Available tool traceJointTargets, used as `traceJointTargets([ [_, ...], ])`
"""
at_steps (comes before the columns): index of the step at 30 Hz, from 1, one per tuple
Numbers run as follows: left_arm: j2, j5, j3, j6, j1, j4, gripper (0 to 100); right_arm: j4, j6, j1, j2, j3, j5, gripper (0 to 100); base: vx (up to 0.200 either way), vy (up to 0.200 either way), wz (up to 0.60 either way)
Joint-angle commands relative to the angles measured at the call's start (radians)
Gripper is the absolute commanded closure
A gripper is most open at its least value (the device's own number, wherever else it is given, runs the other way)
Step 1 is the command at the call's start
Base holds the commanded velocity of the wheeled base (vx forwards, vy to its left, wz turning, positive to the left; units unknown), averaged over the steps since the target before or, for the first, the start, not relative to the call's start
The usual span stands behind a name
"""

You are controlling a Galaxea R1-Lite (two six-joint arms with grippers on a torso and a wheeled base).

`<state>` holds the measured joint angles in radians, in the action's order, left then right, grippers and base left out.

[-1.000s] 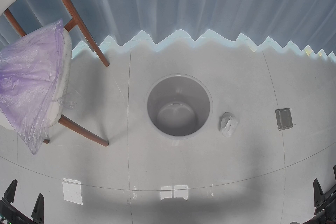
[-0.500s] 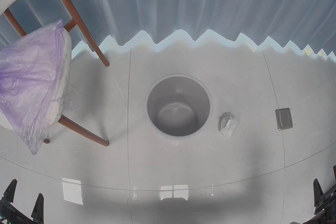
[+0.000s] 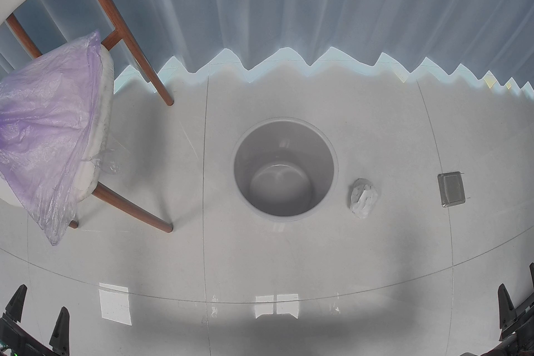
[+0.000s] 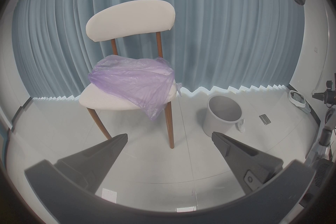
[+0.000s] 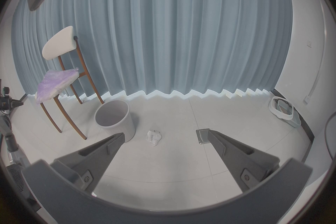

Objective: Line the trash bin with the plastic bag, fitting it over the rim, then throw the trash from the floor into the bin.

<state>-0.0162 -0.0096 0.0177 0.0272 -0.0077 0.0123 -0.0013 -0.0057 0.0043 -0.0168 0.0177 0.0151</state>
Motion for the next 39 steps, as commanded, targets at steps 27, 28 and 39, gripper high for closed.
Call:
traceJointTargets([
  [27,-0.1,0.005,0.186,0.117,-0.057,0.034,0,0.0,0.0,0.0,0.017,-0.018,0.0,0,0.0,0.0,0.0],
  [28,-0.122,0.005,0.202,0.118,-0.071,0.026,0,0.0,0.0,0.0,0.017,-0.018,0.0,0,0.0,0.0,0.0],
  [39,-0.32,-0.044,0.312,0.12,-0.123,0.035,0,0.0,0.0,0.0,0.017,-0.016,0.0,0,0.0,0.0,0.0],
])
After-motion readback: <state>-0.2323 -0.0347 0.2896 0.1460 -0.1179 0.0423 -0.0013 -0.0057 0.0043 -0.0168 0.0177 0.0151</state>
